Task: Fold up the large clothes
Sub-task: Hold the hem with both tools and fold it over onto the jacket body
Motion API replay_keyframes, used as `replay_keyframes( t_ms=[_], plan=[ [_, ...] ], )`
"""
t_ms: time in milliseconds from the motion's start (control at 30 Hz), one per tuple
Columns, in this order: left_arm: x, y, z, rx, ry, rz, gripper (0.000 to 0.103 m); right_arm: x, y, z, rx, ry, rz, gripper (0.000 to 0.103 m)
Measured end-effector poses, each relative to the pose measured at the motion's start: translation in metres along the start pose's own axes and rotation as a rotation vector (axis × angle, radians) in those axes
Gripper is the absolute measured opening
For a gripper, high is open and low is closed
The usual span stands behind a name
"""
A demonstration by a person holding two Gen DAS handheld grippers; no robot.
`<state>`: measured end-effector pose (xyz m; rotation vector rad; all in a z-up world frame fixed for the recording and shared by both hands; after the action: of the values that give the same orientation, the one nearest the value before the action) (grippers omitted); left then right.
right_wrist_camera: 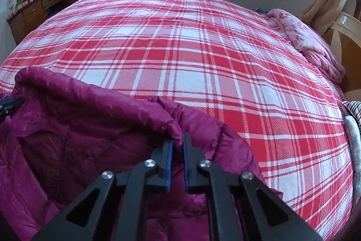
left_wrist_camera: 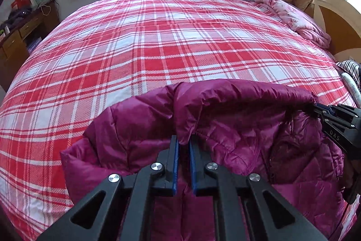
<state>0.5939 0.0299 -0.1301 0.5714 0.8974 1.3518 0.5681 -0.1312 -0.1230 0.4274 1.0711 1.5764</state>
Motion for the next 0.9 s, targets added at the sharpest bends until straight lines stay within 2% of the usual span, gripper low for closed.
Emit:
replay_keyframes(
  t_ms=[100, 167, 267, 333, 367, 400, 433, 500, 533, 600, 667, 733, 800, 900],
  plan=[
    [0.002, 0.011, -0.007, -0.033, 0.026, -0.018, 0.009, 0.004, -0.004, -0.008, -0.010, 0.013, -0.017, 0.009],
    [0.002, 0.026, -0.007, -0.054, 0.046, -0.063, 0.009, 0.006, -0.003, -0.010, -0.021, 0.017, -0.028, 0.009],
    [-0.004, 0.055, 0.000, -0.144, 0.040, -0.079, 0.010, 0.008, -0.004, -0.012, -0.033, 0.021, -0.038, 0.009],
    [-0.010, 0.071, 0.011, -0.208, 0.050, -0.090, 0.018, 0.009, -0.005, -0.014, -0.044, 0.022, -0.044, 0.009],
    [-0.012, 0.076, 0.018, -0.226, 0.066, -0.098, 0.046, 0.010, -0.006, -0.015, -0.050, 0.024, -0.045, 0.009],
    [-0.016, 0.077, 0.027, -0.235, 0.083, -0.096, 0.087, 0.010, -0.006, -0.016, -0.055, 0.024, -0.045, 0.009],
    [-0.019, 0.077, 0.035, -0.254, 0.097, -0.090, 0.099, 0.009, -0.005, -0.016, -0.061, 0.022, -0.045, 0.009],
    [-0.026, 0.072, 0.047, -0.319, 0.111, -0.079, 0.101, 0.009, -0.005, -0.018, -0.075, 0.017, -0.037, 0.010],
    [-0.032, 0.061, 0.053, -0.304, 0.098, -0.070, 0.101, 0.008, -0.005, -0.020, -0.080, 0.014, -0.030, 0.010],
    [-0.043, 0.033, 0.058, -0.243, 0.057, -0.016, 0.101, 0.004, -0.003, -0.021, -0.093, -0.004, 0.002, 0.011],
    [-0.047, 0.000, 0.049, -0.177, 0.018, 0.102, 0.101, -0.002, 0.000, -0.023, -0.107, -0.028, 0.037, 0.011],
    [-0.041, -0.026, 0.033, -0.107, 0.003, 0.133, 0.101, -0.005, 0.006, -0.026, -0.122, -0.041, 0.059, 0.011],
    [-0.032, -0.041, 0.017, -0.065, 0.010, 0.152, 0.101, -0.008, 0.014, -0.028, -0.141, -0.049, 0.080, 0.019],
    [-0.024, -0.041, 0.008, -0.064, 0.033, 0.133, 0.101, -0.013, 0.031, -0.029, -0.176, -0.079, 0.075, 0.032]
  ],
)
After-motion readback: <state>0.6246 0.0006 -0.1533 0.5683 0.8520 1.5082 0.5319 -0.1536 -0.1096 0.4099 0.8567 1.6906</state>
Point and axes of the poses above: each gripper's, at about its wrist camera, not at the fingertips, and y roughly against the way its jaws point, x to its left, z to its top, the point moved 1 cm from there along -y, roughly the way its jaws point, and after that the axes turned 14 degrees about y, right-handed, at the moved point
